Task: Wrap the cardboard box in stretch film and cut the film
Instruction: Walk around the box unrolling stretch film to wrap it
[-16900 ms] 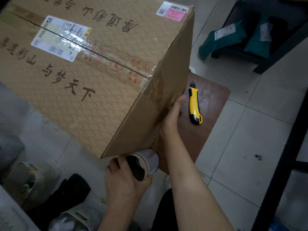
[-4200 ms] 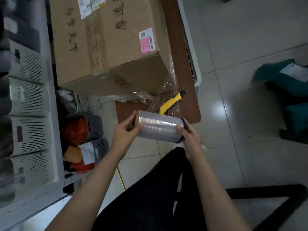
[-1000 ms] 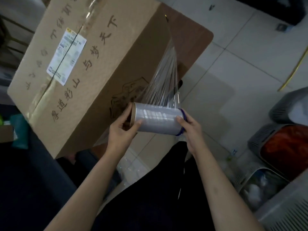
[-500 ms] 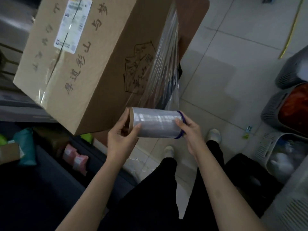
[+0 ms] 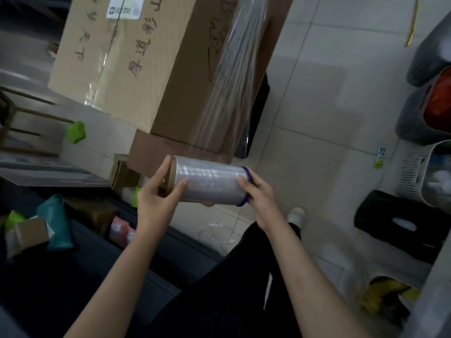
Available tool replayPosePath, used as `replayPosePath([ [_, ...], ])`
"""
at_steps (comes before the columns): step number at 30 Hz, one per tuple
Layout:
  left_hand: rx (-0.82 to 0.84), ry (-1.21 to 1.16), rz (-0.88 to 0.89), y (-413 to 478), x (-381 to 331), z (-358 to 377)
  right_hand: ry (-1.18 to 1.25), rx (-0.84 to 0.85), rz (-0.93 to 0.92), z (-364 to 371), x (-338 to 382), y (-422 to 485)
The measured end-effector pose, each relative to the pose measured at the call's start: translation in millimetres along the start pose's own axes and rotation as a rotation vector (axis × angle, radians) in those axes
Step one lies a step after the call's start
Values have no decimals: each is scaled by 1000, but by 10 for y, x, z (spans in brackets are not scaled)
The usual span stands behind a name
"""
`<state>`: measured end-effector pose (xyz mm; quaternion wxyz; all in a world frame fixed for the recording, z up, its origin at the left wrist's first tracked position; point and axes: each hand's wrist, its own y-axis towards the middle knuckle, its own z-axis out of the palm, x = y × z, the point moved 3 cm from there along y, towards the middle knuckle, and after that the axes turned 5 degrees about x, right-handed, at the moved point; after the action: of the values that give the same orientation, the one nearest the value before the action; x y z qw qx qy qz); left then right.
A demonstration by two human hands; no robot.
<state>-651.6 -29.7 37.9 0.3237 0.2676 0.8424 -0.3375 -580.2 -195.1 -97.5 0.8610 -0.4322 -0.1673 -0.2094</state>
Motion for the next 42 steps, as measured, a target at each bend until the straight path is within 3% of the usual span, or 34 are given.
replayPosePath([
  [14, 119, 55, -35, 71, 585, -637, 125, -100, -40, 432, -775, -58],
  [23, 265, 267, 94, 640, 741, -1360, 275, -192, -91, 1199, -1294, 160],
  [42, 506, 391, 224, 1391, 731, -1535, 516, -350, -192, 1636, -1662, 508],
])
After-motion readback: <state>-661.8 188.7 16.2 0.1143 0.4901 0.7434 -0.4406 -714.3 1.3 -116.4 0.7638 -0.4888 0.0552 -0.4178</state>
